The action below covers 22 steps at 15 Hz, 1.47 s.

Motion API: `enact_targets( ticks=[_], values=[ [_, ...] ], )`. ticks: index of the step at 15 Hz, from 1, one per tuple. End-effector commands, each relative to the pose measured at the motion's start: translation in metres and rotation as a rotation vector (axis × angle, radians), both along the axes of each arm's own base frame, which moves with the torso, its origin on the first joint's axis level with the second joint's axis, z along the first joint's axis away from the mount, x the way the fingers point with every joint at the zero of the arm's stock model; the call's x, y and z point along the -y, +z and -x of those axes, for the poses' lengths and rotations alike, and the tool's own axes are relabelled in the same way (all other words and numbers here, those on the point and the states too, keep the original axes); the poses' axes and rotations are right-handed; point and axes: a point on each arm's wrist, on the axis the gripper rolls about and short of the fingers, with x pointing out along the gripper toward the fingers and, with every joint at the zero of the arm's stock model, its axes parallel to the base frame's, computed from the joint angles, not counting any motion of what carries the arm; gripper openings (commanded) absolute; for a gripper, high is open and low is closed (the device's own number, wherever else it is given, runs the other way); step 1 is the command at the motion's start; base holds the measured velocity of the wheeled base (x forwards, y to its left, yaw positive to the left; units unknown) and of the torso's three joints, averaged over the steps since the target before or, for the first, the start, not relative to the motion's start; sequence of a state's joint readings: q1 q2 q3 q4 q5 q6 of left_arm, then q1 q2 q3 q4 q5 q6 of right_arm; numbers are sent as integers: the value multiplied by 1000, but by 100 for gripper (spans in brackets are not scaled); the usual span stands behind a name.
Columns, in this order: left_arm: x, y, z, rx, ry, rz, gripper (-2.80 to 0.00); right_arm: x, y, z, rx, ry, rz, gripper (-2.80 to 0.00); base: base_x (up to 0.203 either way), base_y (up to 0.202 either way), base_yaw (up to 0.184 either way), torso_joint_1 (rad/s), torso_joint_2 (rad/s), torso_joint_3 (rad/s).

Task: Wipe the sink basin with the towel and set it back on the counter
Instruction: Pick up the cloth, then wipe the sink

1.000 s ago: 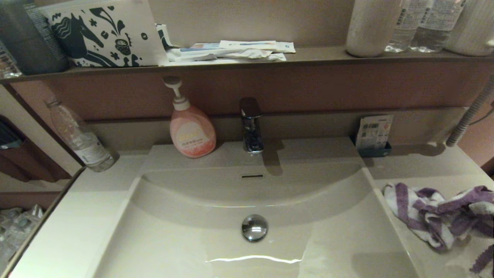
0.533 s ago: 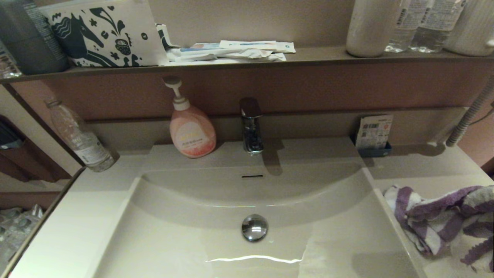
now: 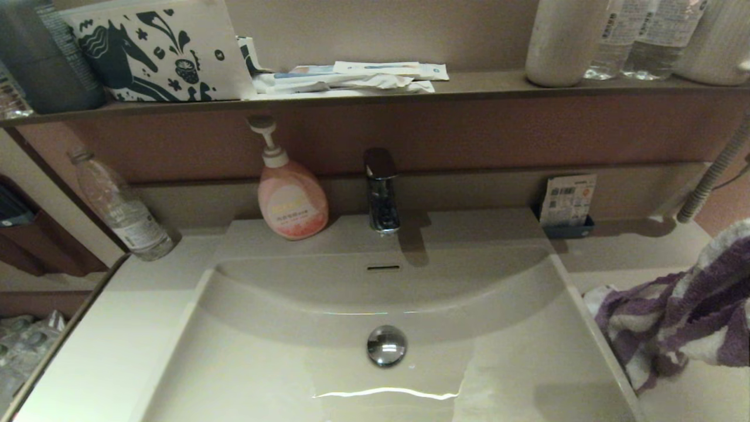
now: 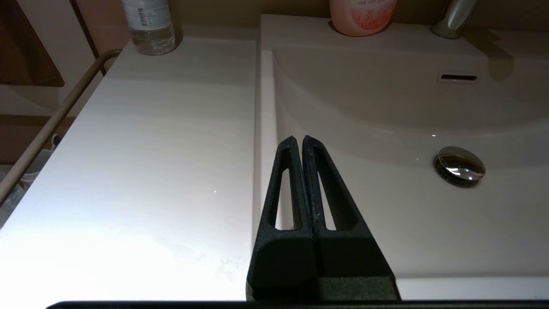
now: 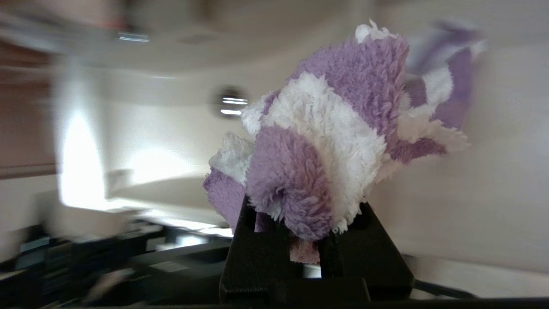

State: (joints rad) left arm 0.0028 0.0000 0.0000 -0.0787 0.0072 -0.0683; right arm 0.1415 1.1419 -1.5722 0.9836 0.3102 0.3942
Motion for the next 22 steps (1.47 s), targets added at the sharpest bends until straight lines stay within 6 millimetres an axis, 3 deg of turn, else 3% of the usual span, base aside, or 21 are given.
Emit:
enact_targets(
  ticks=[1,4,10,16,22],
  values=[
    [0,0,0,0,1,1,-280,-7,13,7,31,56,-71,-280,0,0,0,0,0,0],
    [0,0,0,0,1,1,-280,-17,37,11,70,129,-216,-280,0,0,0,0,0,0],
    [0,0,0,0,1,1,-280,-28,72,0,93,179,-383,-280,0,0,0,0,0,0],
    [0,0,0,0,1,1,-280,-52,79,-10,121,355,-422,-280,0,0,0,0,0,0],
    [0,0,0,0,1,1,-280,-95,84,-24,155,554,-475,-280,0,0,0,0,0,0]
  ],
)
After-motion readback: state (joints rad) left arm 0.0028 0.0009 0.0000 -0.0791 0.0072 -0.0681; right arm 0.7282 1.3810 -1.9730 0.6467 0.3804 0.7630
